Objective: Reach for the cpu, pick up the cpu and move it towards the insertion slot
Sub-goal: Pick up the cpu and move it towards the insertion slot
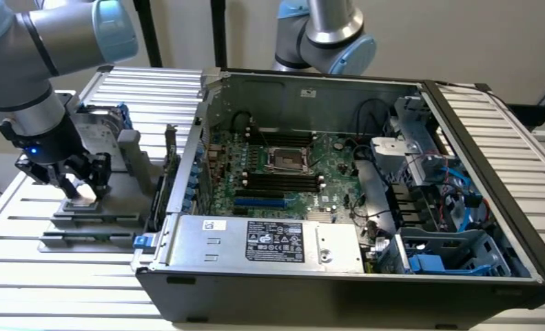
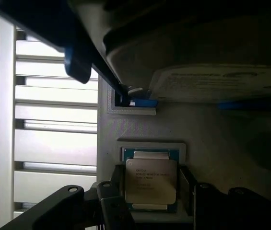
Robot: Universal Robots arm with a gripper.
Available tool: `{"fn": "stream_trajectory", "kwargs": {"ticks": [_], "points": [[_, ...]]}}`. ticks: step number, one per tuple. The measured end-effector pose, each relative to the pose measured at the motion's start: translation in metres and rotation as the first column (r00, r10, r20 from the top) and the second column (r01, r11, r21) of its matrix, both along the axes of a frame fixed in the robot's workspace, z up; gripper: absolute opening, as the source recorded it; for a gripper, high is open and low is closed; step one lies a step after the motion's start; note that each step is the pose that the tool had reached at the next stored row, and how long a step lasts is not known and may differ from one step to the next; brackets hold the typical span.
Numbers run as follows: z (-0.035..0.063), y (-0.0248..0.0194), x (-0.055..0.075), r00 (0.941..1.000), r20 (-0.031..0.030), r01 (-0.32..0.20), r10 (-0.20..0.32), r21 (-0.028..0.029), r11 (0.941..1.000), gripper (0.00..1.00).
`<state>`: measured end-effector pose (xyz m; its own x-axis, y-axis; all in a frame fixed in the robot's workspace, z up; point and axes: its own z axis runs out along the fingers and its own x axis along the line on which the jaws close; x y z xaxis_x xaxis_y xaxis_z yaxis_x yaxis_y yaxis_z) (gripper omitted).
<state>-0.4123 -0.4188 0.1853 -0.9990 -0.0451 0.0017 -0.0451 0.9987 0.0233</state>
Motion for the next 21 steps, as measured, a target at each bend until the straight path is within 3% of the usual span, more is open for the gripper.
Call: {"fn": "stream_trajectory", "kwargs": {"ticks": [6, 10, 14, 21], "points": [[0.0005, 0.0001, 0.000, 1.0000, -0.0006, 0.000, 0.000, 0.0006, 1.0000, 0.55], [0.0077, 0.0001, 0.000, 1.0000, -0.0039, 0.000, 0.000, 0.0002, 1.0000, 0.55], [0.0197, 0.0001, 0.000, 1.0000, -0.0070, 0.000, 0.000, 0.0001, 1.0000, 0.55], [0.0508, 0.0000, 0.002, 0.9999, -0.0117, 0.000, 0.000, 0.0001, 1.0000, 0.55]]}}
